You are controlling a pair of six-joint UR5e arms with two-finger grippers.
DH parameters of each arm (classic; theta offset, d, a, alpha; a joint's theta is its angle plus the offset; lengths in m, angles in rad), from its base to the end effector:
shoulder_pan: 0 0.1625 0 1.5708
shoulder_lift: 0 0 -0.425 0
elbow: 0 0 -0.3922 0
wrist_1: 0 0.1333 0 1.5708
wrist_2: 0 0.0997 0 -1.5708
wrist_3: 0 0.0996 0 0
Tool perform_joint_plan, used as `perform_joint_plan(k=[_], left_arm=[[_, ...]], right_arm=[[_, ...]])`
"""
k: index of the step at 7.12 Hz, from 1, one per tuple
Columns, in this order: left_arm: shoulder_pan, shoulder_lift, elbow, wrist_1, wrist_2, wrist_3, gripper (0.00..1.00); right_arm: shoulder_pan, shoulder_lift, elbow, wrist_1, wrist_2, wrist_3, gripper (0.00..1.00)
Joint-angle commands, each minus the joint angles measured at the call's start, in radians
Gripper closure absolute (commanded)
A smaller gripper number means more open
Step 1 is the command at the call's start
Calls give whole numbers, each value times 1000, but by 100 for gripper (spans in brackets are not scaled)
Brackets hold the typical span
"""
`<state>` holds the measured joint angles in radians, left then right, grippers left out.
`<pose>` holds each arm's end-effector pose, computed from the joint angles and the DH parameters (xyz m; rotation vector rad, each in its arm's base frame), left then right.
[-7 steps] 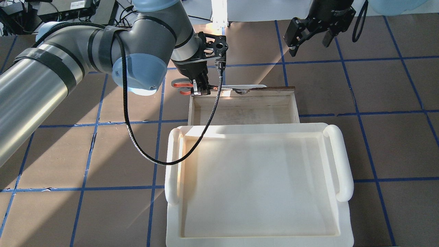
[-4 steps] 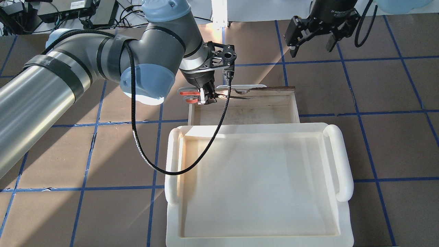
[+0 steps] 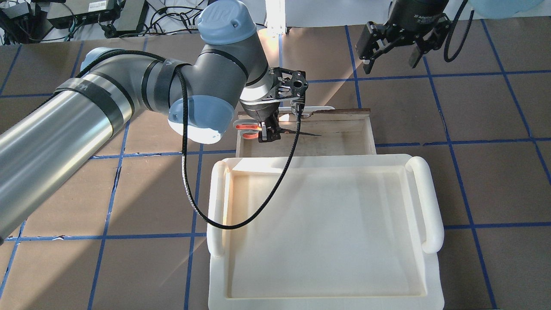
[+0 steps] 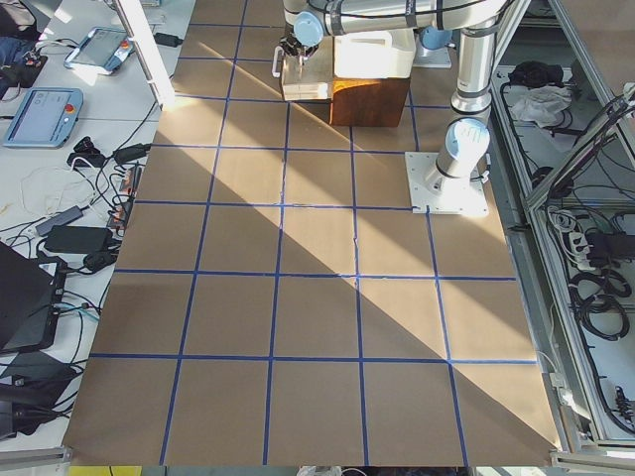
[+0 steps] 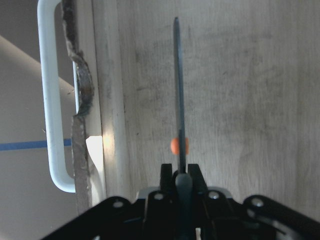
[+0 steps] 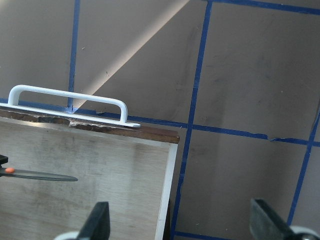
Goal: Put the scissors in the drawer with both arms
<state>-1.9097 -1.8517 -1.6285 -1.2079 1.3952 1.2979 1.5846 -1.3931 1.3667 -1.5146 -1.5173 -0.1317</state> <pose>-0.3382 -0.5062 0.3449 -2.1873 -2.0431 0.1538 0.1464 -0.5619 0.4888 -0.2231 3.0781 0.0410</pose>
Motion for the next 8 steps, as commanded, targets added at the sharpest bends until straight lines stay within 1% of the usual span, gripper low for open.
perform_joint_plan(k=[1,2,3,4,5,6,7,8], left_arm=[[-3,-1,-11,2,-1,-8,100],[-2,-3,-13,4,-2,-15,79],[-3,-3,-16,1,-2,-64,62],[-3,-3,-16,-5,-2,-145,28],[-6,11,-14,-18,2,-204,14],[-14,20,-11,-19,8,-218,5],[-21,41,-4,-34,8,-292,4],[-29,54,9,-64,10,-451,4]], right_arm=[[-2,-7,26,-13,0,0,0],[-2,-9,26,-13,0,7,0],[0,-12,26,-13,6,14,0],[0,-15,26,-7,-3,18,0],[0,-15,26,-7,-6,35,0],[0,-15,25,-7,-15,35,0],[0,-15,26,-7,-33,35,0],[0,-14,26,-7,-31,35,0]])
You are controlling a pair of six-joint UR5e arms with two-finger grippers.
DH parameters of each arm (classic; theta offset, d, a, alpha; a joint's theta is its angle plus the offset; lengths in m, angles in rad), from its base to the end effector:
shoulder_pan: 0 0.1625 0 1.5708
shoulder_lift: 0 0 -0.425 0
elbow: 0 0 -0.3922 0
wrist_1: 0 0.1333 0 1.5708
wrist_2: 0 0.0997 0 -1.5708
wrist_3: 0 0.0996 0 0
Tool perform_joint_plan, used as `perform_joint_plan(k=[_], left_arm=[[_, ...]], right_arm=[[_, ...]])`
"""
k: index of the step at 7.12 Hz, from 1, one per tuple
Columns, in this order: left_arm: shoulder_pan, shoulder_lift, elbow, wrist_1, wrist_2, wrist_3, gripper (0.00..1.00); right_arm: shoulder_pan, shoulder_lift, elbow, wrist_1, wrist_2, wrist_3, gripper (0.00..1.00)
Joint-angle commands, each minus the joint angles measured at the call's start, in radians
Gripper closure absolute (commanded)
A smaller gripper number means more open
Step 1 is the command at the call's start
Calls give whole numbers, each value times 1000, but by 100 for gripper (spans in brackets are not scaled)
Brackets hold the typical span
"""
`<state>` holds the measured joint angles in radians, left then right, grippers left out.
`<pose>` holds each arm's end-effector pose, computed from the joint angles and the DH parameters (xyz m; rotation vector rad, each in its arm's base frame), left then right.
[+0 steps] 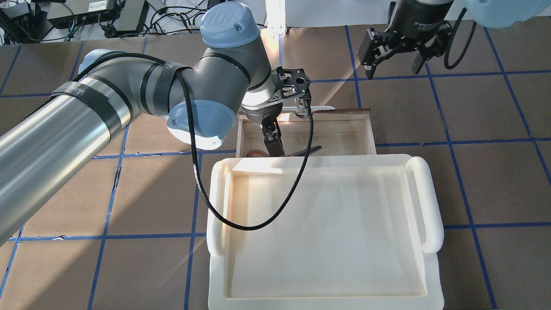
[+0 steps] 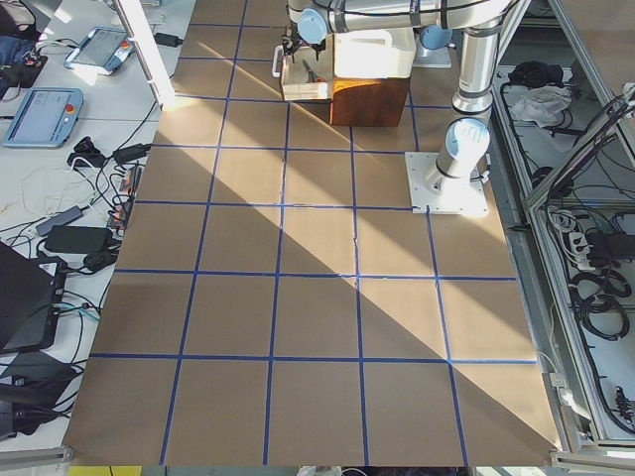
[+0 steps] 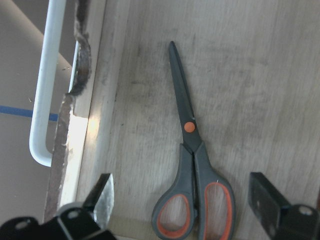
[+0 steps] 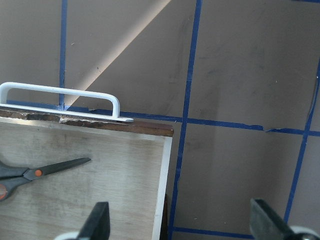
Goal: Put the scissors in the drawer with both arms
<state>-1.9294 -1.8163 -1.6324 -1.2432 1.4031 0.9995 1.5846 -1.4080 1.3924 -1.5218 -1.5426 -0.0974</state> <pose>-0.3435 -0.4894 0.3601 -1.8780 -2.3227 0.1081 0.1438 -0.5554 0.4852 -0.1722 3.1069 0.0501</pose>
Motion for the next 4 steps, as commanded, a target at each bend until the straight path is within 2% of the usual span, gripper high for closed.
perform_joint_plan(k=[1,2,4], left_arm=[[-10,29,22,-44,2,-195,4],[-2,47,35,-45,10,-423,0],[62,64,80,-50,17,-652,0]], right_arm=[[0,1,0,-1,-5,1,0],[0,1,0,-1,-5,1,0],[0,1,0,-3,-5,1,0]])
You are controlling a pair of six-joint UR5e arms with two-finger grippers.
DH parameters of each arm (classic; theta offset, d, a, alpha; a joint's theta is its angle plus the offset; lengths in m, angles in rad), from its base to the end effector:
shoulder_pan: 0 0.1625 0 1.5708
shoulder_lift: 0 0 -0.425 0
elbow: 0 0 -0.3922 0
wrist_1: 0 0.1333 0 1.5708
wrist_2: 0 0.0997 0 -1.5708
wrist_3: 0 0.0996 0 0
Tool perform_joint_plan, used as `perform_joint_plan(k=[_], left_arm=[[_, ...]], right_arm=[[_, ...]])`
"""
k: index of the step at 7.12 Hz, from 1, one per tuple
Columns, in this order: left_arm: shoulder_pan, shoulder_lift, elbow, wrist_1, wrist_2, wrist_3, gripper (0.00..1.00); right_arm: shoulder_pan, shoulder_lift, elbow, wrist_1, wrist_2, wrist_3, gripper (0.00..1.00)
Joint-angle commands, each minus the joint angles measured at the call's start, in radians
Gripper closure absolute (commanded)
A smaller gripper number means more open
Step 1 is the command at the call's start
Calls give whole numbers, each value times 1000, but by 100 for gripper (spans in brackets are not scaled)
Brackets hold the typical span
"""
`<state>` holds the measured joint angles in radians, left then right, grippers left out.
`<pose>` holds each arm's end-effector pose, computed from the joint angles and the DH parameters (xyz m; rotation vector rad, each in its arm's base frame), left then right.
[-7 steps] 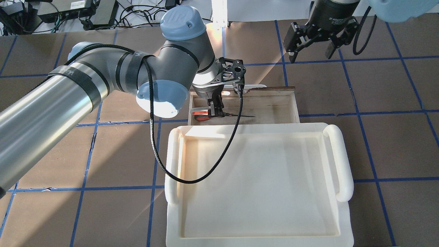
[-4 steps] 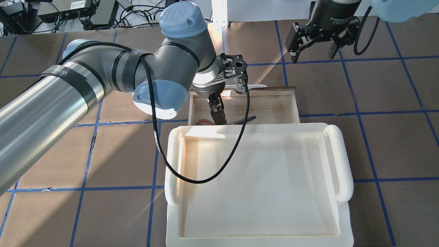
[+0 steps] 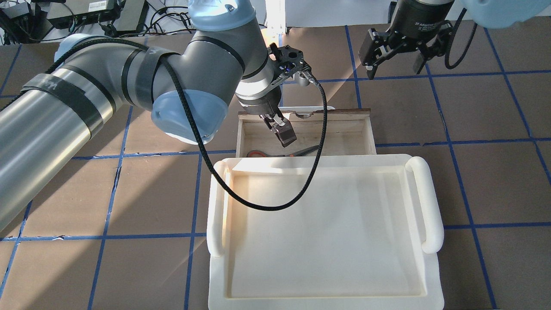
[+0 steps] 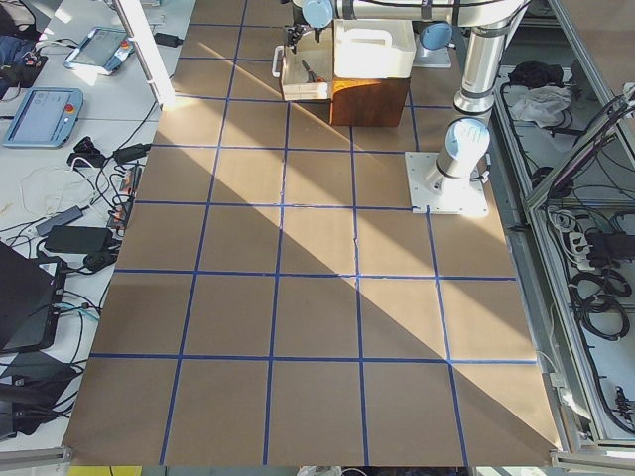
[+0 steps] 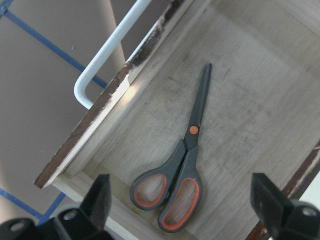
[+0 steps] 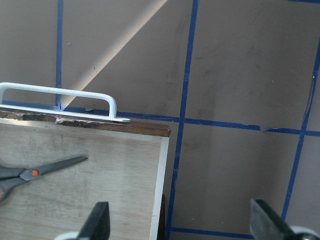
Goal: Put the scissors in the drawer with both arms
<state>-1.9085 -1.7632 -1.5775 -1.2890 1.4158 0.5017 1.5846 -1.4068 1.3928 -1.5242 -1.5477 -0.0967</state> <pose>-0.3302 -0.4916 0.4122 -1.2274 -2.7272 0.1423 0.1433 -0.5560 0.4845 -0.1715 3.1121 0.0493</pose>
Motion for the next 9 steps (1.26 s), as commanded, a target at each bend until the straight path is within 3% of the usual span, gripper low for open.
perform_joint_plan(k=[1,4,7,9], left_arm=[[96,25,30,-4,9,-264,0],[211,50,30,-10,81,-455,0],[379,85,27,-42,106,-451,0],[402,105,10,-78,144,-454,0]], right_arm=[[0,0,0,-1,1,0,0],[0,0,0,1,3,-3,0],[0,0,0,-1,8,-3,0],[0,0,0,-2,12,-3,0]])
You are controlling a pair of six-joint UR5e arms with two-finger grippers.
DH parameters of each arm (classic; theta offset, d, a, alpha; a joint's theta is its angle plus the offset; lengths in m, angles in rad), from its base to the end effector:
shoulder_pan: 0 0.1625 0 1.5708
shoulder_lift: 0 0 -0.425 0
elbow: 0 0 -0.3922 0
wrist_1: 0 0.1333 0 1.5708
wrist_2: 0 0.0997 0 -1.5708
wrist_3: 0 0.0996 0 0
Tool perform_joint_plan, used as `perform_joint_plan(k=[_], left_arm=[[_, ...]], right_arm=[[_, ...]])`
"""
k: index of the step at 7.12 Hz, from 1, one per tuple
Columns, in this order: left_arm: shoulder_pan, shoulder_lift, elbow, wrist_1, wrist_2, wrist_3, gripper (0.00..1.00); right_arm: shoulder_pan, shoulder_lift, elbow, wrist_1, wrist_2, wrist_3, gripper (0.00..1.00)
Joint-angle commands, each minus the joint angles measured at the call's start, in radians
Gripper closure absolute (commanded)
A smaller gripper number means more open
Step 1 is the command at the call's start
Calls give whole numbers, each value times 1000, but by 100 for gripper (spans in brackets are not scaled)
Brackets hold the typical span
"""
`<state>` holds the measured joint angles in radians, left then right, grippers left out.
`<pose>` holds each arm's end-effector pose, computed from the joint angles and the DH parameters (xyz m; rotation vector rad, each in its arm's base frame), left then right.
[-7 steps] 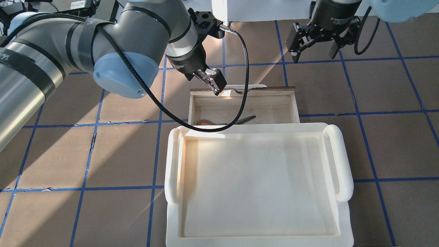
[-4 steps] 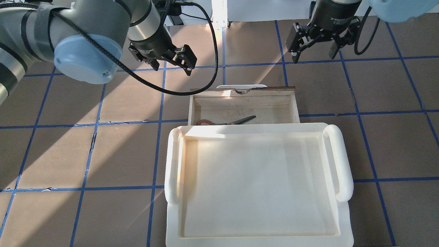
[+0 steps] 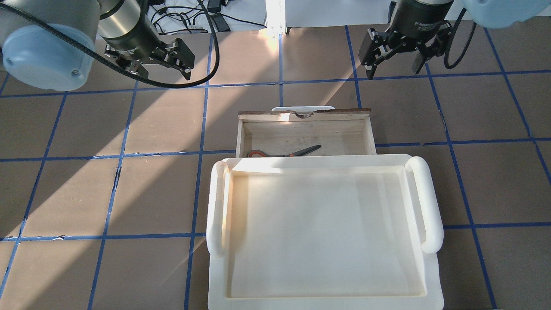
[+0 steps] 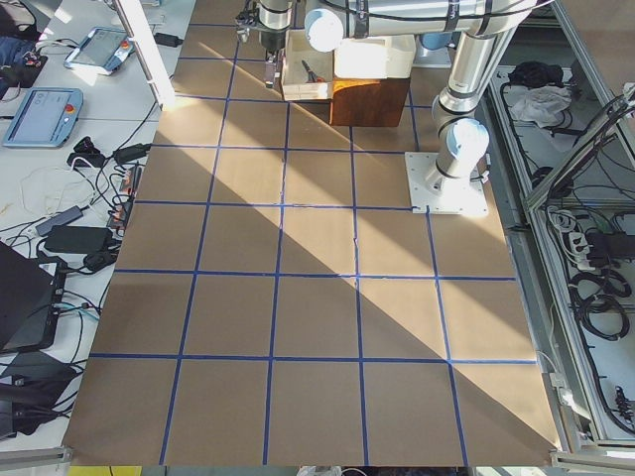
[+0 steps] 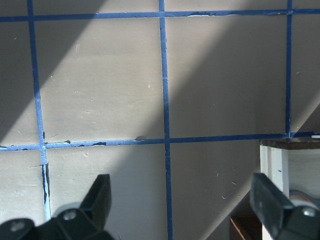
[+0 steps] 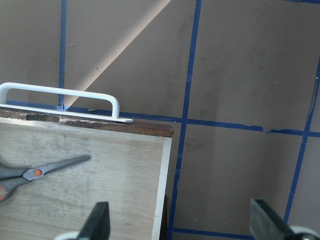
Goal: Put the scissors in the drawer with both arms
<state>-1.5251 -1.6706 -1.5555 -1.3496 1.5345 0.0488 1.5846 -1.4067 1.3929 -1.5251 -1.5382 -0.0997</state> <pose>-0.1119 -0.5512 0.4673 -0.0087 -3.1044 0.2149 0.1442 -0.5561 0.4845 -0.1754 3.1023 0.0473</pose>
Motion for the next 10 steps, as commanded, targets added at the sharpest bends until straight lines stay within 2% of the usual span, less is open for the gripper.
perform_joint_plan(k=[1,2,10], left_arm=[[14,20,-17,-63,27,-1,0],[11,38,-18,-103,27,0,0],[13,55,-35,-108,27,0,0]], right_arm=[[0,0,0,-1,3,0,0],[0,0,0,-1,1,0,0],[0,0,0,-3,3,0,0]])
